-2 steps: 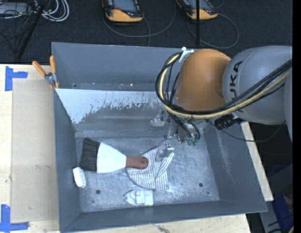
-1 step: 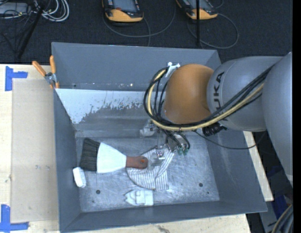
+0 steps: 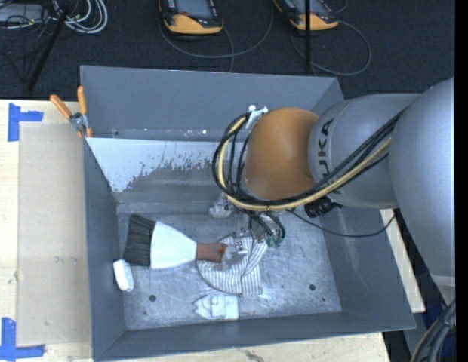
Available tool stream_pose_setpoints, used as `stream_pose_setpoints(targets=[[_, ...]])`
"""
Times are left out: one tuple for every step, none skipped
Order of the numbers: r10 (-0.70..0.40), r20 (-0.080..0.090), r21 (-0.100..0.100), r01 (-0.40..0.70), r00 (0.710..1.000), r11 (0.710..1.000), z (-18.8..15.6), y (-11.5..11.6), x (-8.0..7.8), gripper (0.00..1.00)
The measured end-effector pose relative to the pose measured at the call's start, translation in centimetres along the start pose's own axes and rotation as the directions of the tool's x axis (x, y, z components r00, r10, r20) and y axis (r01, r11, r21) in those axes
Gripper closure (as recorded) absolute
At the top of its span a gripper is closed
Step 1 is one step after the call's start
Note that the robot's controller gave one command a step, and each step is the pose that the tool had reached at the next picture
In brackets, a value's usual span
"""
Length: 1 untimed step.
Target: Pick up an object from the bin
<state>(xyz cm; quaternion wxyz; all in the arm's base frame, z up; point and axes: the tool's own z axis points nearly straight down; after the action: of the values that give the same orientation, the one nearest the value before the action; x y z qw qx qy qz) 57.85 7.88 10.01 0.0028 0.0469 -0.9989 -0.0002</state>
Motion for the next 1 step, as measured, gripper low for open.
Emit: stream_pose_setpoints(targets=[[-0.056, 0.008, 0.001, 0.056, 0.998, 0.998, -0.96, 0.32, -0.67, 0.0]])
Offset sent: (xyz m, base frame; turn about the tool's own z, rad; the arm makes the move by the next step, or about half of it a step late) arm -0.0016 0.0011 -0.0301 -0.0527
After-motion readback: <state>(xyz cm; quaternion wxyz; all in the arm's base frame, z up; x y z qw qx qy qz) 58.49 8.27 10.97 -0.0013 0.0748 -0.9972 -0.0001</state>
